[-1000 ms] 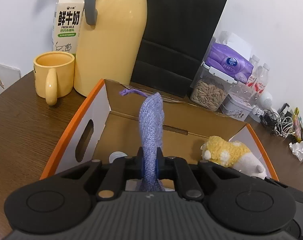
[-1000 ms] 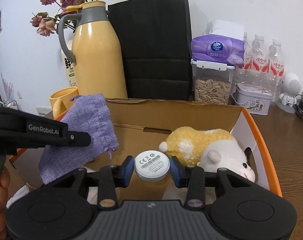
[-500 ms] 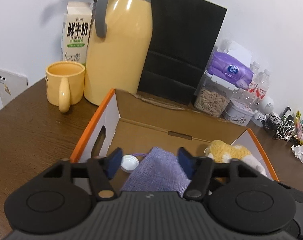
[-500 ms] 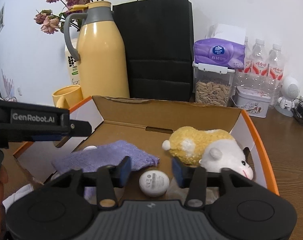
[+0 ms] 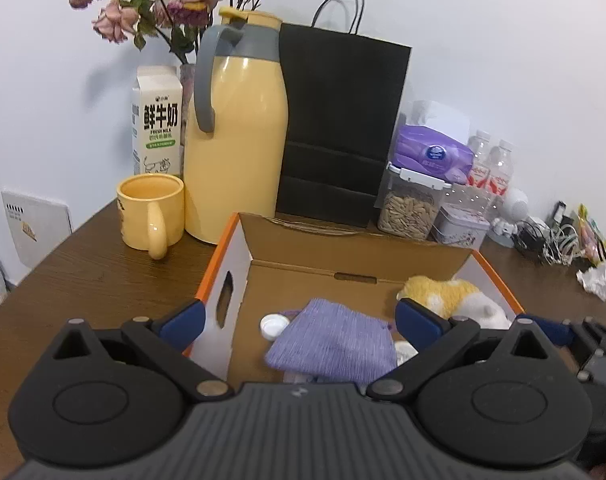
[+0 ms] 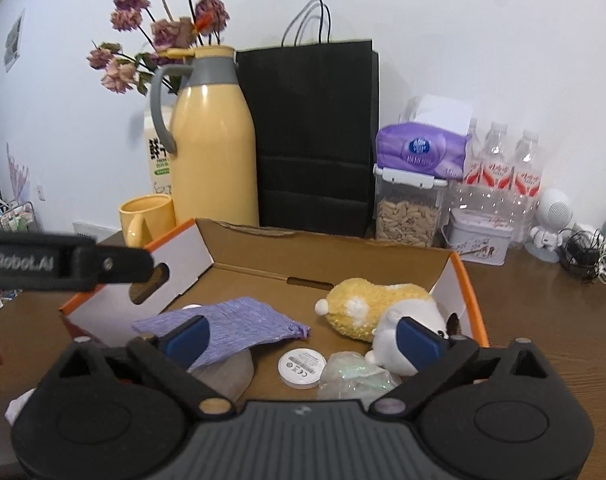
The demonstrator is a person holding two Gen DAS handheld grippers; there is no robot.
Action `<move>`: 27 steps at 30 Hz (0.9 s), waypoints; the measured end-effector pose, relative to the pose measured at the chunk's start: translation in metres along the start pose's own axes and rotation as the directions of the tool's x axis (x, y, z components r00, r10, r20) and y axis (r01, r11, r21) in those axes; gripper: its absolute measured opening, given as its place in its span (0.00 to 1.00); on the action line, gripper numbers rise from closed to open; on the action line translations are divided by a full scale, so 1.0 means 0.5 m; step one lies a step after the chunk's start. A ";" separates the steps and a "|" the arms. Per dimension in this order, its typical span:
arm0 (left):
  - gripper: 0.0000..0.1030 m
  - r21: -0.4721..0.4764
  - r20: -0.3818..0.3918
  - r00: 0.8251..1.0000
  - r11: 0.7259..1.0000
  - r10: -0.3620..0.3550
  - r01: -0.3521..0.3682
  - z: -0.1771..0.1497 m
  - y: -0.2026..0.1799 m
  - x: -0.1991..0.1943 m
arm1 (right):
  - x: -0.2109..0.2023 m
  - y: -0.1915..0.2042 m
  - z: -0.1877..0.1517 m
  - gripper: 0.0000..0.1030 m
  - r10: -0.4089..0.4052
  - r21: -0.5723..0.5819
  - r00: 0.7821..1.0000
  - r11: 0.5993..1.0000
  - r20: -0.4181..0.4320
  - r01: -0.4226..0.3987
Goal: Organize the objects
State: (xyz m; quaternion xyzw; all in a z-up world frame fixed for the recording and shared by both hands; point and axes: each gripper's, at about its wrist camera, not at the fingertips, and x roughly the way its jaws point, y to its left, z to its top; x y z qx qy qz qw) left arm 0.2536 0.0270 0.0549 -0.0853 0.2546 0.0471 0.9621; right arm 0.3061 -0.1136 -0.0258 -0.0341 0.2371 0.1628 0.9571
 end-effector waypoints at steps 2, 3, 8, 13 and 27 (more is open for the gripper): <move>1.00 0.018 0.004 1.000 1.000 0.004 -0.005 -0.010 0.004 -0.023 | -0.021 0.003 -0.005 1.00 -0.001 -0.006 1.000 1.000 0.008 0.001; 1.00 0.025 0.004 1.000 1.000 0.005 -0.005 -0.015 0.006 -0.033 | -0.032 0.004 -0.009 1.00 -0.002 -0.011 1.000 1.000 0.012 0.003; 1.00 0.063 0.008 1.000 0.998 0.005 -0.006 -0.047 0.020 -0.087 | -0.081 0.014 -0.035 1.00 -0.018 -0.043 1.000 0.999 0.015 0.019; 1.00 0.091 0.007 1.000 0.996 0.018 -0.019 -0.079 0.038 -0.131 | -0.132 0.018 -0.070 1.00 -0.029 -0.062 1.000 0.998 0.010 0.029; 1.00 0.120 -0.087 0.993 0.990 0.080 -0.070 -0.200 0.108 -0.205 | -0.233 0.011 -0.220 1.00 -0.066 -0.053 0.990 0.997 -0.124 0.060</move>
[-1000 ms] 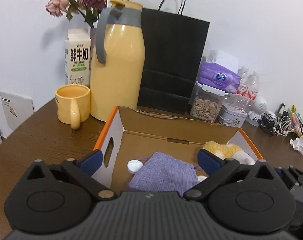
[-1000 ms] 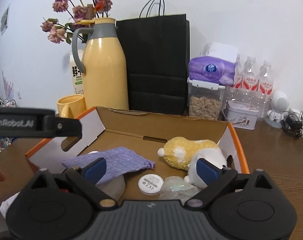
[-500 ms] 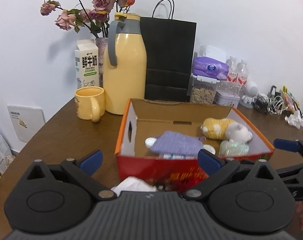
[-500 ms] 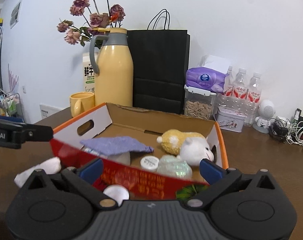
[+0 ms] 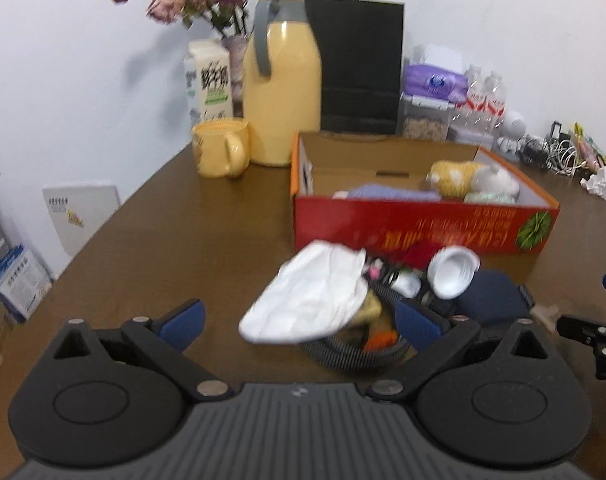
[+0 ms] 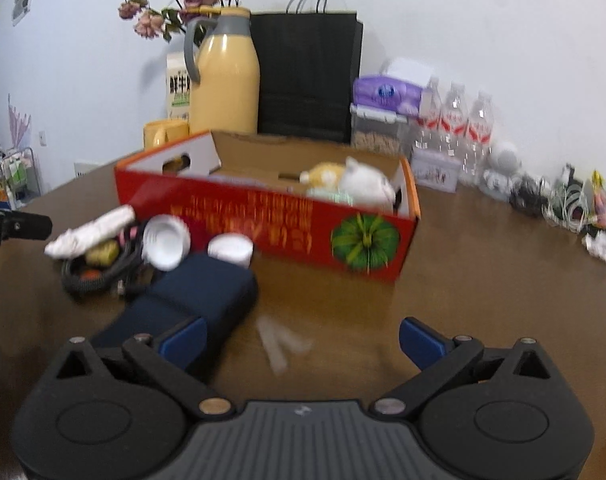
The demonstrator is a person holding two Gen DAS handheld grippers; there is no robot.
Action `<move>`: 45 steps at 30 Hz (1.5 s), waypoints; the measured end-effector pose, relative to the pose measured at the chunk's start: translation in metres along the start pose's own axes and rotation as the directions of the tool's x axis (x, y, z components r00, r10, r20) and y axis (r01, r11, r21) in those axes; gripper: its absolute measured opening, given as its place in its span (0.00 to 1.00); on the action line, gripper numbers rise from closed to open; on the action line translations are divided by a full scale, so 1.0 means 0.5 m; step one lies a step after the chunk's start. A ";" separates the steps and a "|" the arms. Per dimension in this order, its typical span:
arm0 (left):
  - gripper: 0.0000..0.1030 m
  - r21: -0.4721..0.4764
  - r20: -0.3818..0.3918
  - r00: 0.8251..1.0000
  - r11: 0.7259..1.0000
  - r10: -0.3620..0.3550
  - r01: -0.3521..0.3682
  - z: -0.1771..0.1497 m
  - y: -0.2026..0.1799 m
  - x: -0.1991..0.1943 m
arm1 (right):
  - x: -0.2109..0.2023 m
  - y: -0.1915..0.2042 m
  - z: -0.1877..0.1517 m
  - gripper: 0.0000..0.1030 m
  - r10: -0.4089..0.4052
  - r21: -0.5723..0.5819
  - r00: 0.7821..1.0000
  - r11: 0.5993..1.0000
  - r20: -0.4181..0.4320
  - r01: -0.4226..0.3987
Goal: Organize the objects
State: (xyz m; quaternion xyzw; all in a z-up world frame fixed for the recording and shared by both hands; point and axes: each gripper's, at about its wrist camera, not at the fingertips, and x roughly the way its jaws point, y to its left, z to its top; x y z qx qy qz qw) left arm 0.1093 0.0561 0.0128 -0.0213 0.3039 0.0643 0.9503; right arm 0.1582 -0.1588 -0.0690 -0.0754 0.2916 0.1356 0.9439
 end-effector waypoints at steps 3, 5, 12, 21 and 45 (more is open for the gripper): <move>1.00 -0.010 -0.034 0.999 1.000 0.006 -0.006 -0.018 0.004 0.003 | -0.003 0.003 -0.024 1.00 0.019 0.008 1.000 1.000 -0.022 -0.019; 1.00 -0.006 -0.041 0.999 1.000 0.006 -0.007 -0.023 0.003 0.003 | -0.002 0.003 -0.029 1.00 0.030 0.014 0.999 0.999 -0.025 -0.029; 1.00 0.001 -0.044 0.999 1.000 -0.002 0.002 -0.025 -0.001 0.006 | 0.012 0.002 -0.025 0.89 0.047 0.028 0.999 0.999 -0.025 -0.046; 1.00 -0.031 -0.055 0.998 0.999 -0.011 0.010 -0.026 0.015 0.030 | 0.055 -0.003 -0.011 0.62 0.046 0.015 0.996 0.999 -0.076 -0.045; 1.00 -0.027 -0.068 0.997 0.999 -0.030 0.028 -0.013 0.007 0.061 | 0.080 -0.028 0.006 0.03 0.118 0.083 0.993 0.990 -0.030 -0.115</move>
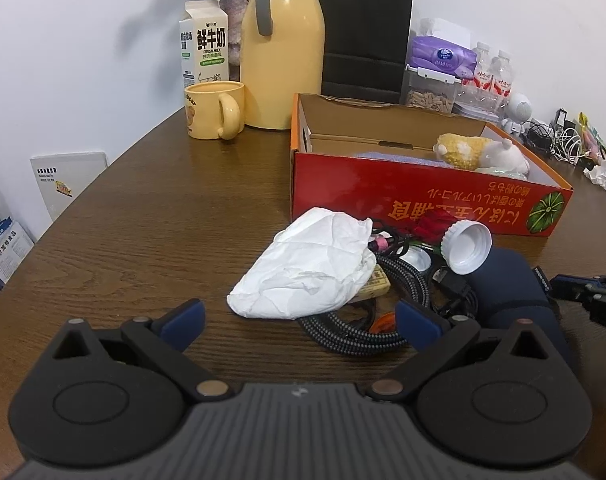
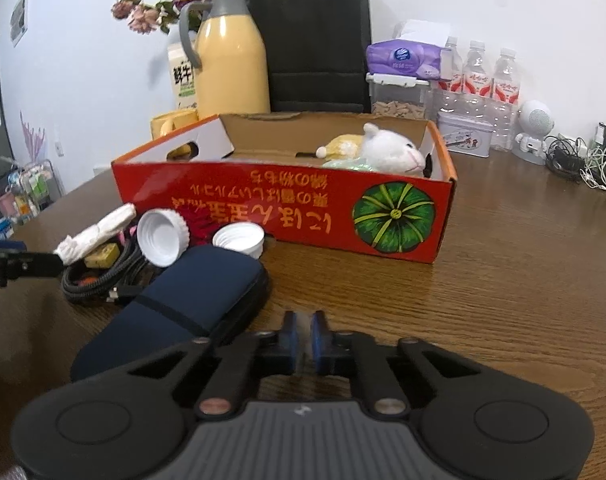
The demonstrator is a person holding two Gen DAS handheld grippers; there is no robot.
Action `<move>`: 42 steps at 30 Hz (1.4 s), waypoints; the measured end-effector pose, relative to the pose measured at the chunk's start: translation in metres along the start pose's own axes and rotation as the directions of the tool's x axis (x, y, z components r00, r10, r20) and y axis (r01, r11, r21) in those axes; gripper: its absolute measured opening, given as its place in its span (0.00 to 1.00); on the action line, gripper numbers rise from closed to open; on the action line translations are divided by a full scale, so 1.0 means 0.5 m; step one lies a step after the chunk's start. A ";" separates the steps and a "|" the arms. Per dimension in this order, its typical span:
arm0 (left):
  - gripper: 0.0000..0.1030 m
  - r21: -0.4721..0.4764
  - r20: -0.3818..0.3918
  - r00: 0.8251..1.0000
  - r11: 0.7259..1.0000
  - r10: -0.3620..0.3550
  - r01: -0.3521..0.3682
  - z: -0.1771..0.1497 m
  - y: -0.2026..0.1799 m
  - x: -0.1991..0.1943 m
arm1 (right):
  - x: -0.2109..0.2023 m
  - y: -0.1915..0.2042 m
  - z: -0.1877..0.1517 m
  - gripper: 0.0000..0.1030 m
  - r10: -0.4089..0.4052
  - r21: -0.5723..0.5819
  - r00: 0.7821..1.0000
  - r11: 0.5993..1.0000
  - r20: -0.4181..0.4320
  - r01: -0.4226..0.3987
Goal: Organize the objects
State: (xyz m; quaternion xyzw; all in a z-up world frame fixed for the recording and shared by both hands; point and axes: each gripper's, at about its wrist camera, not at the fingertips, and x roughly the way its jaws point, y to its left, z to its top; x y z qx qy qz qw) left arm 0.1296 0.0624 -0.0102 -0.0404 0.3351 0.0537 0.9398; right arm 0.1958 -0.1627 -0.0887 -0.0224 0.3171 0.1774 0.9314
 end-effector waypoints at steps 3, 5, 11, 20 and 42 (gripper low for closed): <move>1.00 -0.005 0.001 1.000 1.000 0.005 -0.005 0.000 0.003 0.001 | 0.000 -0.005 -0.002 0.02 0.001 0.015 1.000 1.000 0.004 -0.001; 1.00 -0.008 -0.001 1.000 1.000 0.008 -0.008 -0.001 0.004 0.003 | -0.002 -0.004 -0.003 0.02 -0.001 0.015 1.000 1.000 0.013 0.001; 1.00 -0.007 -0.007 1.000 1.000 0.009 -0.009 0.001 0.004 0.010 | -0.012 -0.007 -0.004 0.01 -0.024 0.030 0.998 0.999 0.052 0.023; 1.00 -0.005 -0.018 1.000 1.000 0.018 -0.018 0.008 0.008 0.026 | -0.021 -0.006 -0.005 0.01 -0.035 0.034 0.995 0.999 0.094 0.032; 1.00 -0.031 -0.090 0.985 0.989 -0.149 0.147 0.061 0.039 0.137 | -0.024 -0.001 -0.006 0.01 -0.043 0.026 0.992 0.999 0.116 0.041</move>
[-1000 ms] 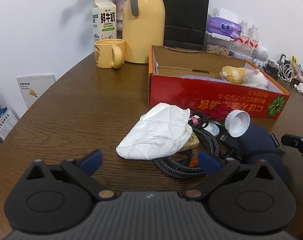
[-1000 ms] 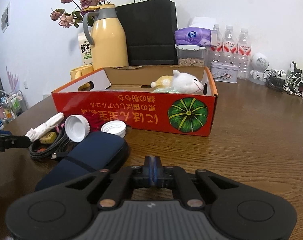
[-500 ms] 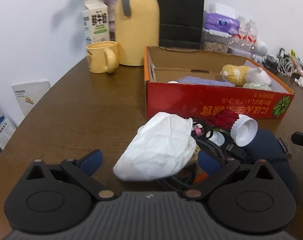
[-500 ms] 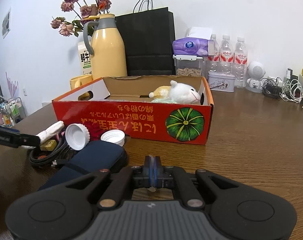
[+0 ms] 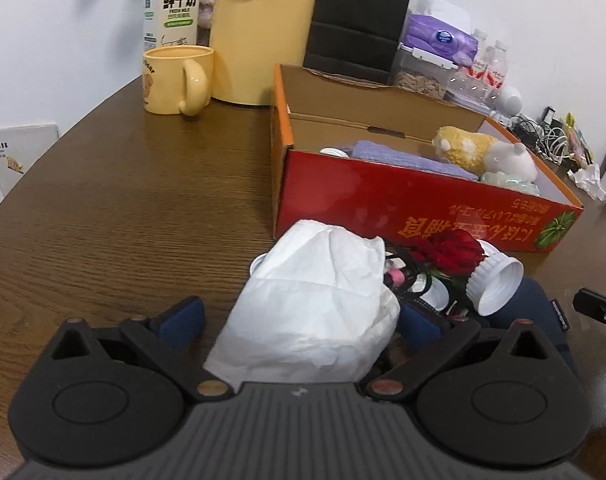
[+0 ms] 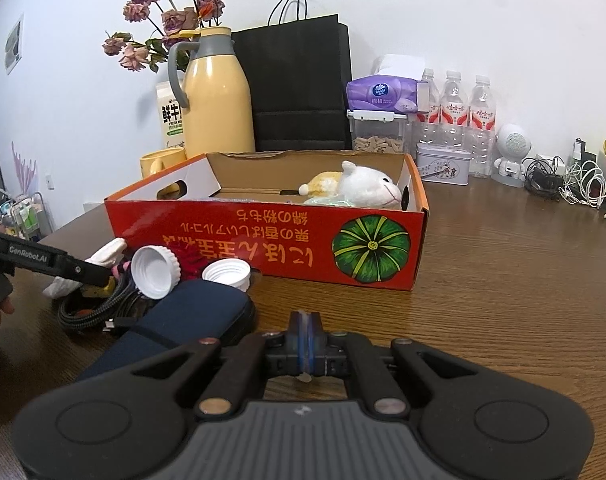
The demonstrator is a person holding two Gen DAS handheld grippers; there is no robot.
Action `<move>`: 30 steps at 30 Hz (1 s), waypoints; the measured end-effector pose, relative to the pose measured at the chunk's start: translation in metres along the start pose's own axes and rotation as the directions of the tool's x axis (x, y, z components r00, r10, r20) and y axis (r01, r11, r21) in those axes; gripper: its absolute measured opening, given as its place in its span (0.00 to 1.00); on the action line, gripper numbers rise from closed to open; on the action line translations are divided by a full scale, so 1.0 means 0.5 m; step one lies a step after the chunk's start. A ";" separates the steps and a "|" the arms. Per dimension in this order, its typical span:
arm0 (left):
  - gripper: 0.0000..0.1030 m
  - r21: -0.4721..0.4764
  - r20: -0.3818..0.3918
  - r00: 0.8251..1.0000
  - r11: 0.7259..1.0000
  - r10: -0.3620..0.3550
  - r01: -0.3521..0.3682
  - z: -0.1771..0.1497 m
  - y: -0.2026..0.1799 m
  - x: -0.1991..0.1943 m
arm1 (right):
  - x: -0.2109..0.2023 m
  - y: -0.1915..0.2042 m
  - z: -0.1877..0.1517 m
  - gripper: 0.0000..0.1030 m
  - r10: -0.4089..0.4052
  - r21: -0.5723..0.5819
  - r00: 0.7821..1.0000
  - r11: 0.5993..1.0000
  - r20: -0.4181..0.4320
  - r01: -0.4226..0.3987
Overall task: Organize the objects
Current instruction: 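Grasp the crumpled white tissue with the left gripper and lift it, then carry the white tissue and strap into the box and release both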
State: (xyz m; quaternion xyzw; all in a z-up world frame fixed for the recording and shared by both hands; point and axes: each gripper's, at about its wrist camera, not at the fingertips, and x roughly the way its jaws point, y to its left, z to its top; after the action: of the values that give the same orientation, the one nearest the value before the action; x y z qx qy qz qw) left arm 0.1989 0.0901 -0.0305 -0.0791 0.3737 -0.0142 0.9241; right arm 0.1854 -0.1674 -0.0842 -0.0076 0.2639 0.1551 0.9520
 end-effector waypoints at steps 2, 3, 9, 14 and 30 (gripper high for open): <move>0.84 -0.004 0.020 1.000 1.000 -0.023 0.023 -0.003 0.000 -0.007 | 0.000 0.000 0.000 0.01 0.001 -0.001 1.000 1.000 -0.001 -0.001; 0.76 -0.003 0.024 0.999 0.999 -0.036 0.036 -0.004 -0.001 -0.011 | -0.001 0.001 -0.001 0.01 0.001 -0.001 1.000 1.000 -0.001 -0.001; 0.69 -0.012 0.064 0.998 1.000 -0.021 0.022 -0.014 -0.008 -0.026 | -0.002 0.001 -0.001 0.01 0.000 -0.001 1.000 1.000 -0.002 0.000; 0.69 -0.016 0.111 0.994 1.000 0.004 -0.003 -0.018 -0.010 -0.046 | -0.003 0.001 -0.001 0.01 -0.001 -0.002 1.000 1.000 -0.001 0.001; 0.70 0.035 0.252 0.967 0.999 0.024 -0.034 0.023 -0.062 -0.133 | -0.043 0.013 0.027 0.01 0.007 -0.033 0.996 0.999 0.090 -0.004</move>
State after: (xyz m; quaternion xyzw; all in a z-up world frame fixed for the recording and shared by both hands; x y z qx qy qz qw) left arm 0.1599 0.0667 0.0281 -0.0567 0.2543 0.0022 0.9655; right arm 0.1726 -0.1662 -0.0614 -0.0156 0.2183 0.1623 0.9622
